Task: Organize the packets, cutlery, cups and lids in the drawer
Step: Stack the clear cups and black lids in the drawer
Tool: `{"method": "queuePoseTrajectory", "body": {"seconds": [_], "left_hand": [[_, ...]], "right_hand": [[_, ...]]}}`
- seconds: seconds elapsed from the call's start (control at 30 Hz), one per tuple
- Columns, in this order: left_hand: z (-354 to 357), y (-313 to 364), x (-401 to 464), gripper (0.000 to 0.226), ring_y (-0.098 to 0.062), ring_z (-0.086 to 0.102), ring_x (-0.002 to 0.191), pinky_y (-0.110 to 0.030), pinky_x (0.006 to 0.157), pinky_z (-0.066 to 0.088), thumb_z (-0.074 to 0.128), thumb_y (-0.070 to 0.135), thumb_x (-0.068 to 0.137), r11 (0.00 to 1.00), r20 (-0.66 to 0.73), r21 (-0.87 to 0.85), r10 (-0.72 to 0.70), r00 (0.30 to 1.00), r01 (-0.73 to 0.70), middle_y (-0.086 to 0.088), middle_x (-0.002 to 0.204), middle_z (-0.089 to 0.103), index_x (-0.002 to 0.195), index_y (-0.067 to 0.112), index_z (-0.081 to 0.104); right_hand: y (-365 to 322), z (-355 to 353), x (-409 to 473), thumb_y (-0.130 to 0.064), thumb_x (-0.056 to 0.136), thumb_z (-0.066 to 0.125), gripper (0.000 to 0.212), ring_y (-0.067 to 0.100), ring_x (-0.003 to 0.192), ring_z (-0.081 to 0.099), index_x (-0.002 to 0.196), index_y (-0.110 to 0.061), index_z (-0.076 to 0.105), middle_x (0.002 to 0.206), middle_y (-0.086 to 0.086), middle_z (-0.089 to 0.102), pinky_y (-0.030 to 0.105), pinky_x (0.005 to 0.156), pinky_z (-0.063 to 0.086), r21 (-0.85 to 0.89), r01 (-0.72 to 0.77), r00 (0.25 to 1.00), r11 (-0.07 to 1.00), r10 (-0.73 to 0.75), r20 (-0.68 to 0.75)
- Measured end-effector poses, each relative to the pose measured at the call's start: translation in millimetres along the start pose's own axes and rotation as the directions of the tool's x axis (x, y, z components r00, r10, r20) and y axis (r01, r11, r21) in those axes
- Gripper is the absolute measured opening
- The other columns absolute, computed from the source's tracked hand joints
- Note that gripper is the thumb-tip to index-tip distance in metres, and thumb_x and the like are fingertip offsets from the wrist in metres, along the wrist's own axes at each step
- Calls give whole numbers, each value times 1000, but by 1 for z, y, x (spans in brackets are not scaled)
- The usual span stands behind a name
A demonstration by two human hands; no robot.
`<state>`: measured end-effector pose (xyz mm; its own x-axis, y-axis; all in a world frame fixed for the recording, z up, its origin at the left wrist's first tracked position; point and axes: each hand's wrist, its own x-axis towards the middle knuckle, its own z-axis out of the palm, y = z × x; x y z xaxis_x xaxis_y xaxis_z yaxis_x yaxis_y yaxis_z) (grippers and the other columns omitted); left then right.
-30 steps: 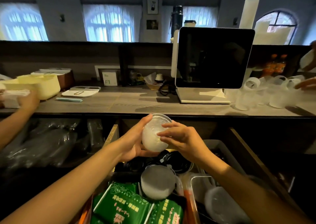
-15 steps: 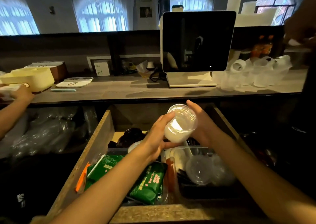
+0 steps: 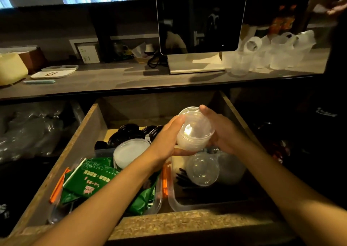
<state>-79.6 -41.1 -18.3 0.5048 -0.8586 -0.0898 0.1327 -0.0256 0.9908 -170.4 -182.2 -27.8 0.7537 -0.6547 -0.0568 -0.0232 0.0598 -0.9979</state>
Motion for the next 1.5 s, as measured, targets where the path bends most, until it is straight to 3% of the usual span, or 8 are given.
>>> {"method": "queuePoseTrajectory", "body": {"seconds": [0.07,0.23,0.53,0.8,0.97,1.13,1.3,1.5], "left_hand": [[-1,-1,-4,33,-20,70,106,-42,72,61,38,50,103,999,-5,32,-6,1000,7,0,123,67,118,35,63],[-5,6,-17,40,-20,64,111,-34,70,63,28,57,102,974,-59,223,61,996,-47,-1,129,61,121,38,58],[-7,11,-54,35,-17,69,98,-41,75,63,27,55,104,979,-23,205,11,1000,-6,9,109,67,108,43,59],[1,-11,-71,30,-17,72,84,-34,63,59,39,41,106,964,62,218,-170,983,153,-4,102,69,115,28,64],[1,-22,-69,37,-35,67,83,-42,62,58,37,28,107,806,13,592,-8,1000,-2,-21,94,63,102,1,62],[-3,-20,-65,36,-14,67,88,-38,62,64,47,28,105,793,7,607,52,999,-46,4,131,55,140,19,54],[-9,-18,-61,33,-18,70,85,-31,52,60,51,25,104,751,39,641,172,984,-157,5,128,59,136,22,57],[-15,-16,-56,26,-17,70,89,-31,56,57,50,26,104,734,69,641,237,969,-225,7,114,66,126,23,65]], "right_hand": [[3,1,-2,-54,94,51,40,19,78,69,97,-18,70,86,4,72,28,54,51,-2,-25,999,1000,25,39],[3,5,-12,-69,82,47,65,28,110,65,123,-22,65,117,11,69,43,84,54,-3,-24,985,1000,24,172],[-12,10,-48,-59,94,45,54,31,112,64,132,-23,58,127,9,63,56,83,56,-108,-82,964,991,106,245],[6,3,-81,-45,100,44,41,24,106,60,129,-19,55,120,8,60,34,76,56,-358,-182,975,916,214,52],[14,0,-92,-44,101,42,27,23,105,61,109,-24,60,115,5,62,39,86,57,-425,-188,963,886,251,97],[12,5,-89,-30,103,43,24,8,90,58,91,-24,63,94,-5,61,23,76,50,-531,5,994,847,52,93],[16,4,-80,-26,103,43,26,15,93,63,97,-15,67,91,3,64,32,85,52,-675,124,991,728,-51,128],[12,7,-77,-20,103,44,27,3,82,59,111,-8,68,92,0,64,8,64,42,-689,202,979,696,-119,167]]}}
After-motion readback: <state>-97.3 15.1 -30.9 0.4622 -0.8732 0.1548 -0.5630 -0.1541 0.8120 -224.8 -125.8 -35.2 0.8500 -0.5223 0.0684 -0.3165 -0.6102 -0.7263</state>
